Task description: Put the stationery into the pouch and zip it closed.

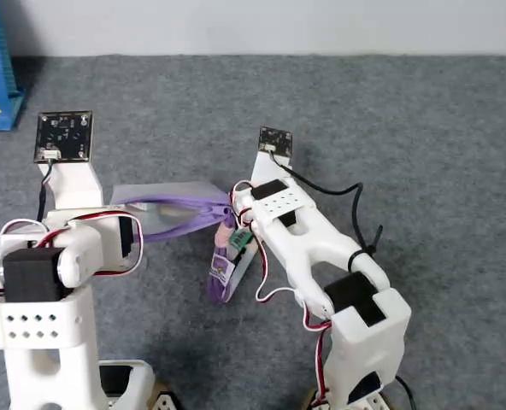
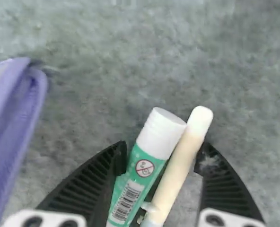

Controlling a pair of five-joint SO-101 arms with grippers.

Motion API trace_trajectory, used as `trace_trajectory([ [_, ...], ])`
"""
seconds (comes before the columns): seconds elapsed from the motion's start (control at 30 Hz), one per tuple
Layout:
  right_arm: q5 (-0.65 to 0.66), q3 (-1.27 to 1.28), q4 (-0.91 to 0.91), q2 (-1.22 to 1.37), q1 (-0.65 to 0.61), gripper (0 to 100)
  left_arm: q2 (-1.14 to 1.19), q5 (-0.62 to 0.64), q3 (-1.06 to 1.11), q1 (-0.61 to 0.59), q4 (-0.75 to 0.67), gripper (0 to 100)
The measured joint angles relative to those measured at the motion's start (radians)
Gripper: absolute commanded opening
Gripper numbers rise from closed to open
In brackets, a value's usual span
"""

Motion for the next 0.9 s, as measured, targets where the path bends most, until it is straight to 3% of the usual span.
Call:
trace_trajectory([
  [0.2,0.000,-0.011,0.101,-0.002,0.061,1.1,0.000,0.000,0.000,0.002,0.000,1],
  [0.67,0.117,0.009,0.333,-0.265,0.230,0.9,0.000,0.000,0.000,0.002,0.000,1],
  [0.9,0.167,0.009,0.388,-0.362,0.252,0.9,0.000,0.000,0.000,0.002,0.000,1],
])
